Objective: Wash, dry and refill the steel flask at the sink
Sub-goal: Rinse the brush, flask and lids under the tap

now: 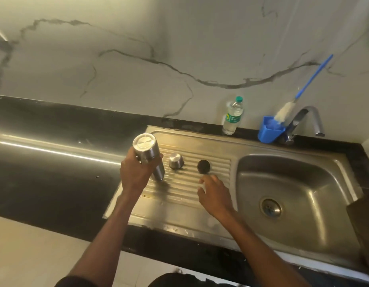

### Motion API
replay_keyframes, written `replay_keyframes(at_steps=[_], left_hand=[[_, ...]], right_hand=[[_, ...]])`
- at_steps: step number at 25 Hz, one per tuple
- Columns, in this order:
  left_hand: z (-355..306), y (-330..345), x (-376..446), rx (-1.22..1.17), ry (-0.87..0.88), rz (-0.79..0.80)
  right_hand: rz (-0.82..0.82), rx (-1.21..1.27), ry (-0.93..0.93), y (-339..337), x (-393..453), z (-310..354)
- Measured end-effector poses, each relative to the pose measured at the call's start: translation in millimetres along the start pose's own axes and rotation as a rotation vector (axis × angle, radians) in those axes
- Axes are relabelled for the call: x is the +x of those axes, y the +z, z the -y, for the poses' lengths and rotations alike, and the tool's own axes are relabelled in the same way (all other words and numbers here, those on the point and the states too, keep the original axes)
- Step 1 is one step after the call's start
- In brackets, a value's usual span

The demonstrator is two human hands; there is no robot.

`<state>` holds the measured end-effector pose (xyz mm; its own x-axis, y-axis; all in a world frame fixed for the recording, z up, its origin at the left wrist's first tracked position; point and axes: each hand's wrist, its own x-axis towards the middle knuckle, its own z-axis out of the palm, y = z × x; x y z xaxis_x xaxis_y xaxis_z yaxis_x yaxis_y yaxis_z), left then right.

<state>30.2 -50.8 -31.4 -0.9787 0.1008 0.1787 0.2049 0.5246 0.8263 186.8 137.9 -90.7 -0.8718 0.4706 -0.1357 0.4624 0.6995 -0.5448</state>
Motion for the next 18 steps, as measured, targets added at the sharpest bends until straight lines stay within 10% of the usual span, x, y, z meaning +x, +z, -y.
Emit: replay_keyframes(at_steps=[18], left_hand=[[49.0, -6.4, 25.3, -0.038, 0.01, 0.132]], right_hand=[[0.104, -0.248, -0.104, 64.7, 128.3, 94.1]])
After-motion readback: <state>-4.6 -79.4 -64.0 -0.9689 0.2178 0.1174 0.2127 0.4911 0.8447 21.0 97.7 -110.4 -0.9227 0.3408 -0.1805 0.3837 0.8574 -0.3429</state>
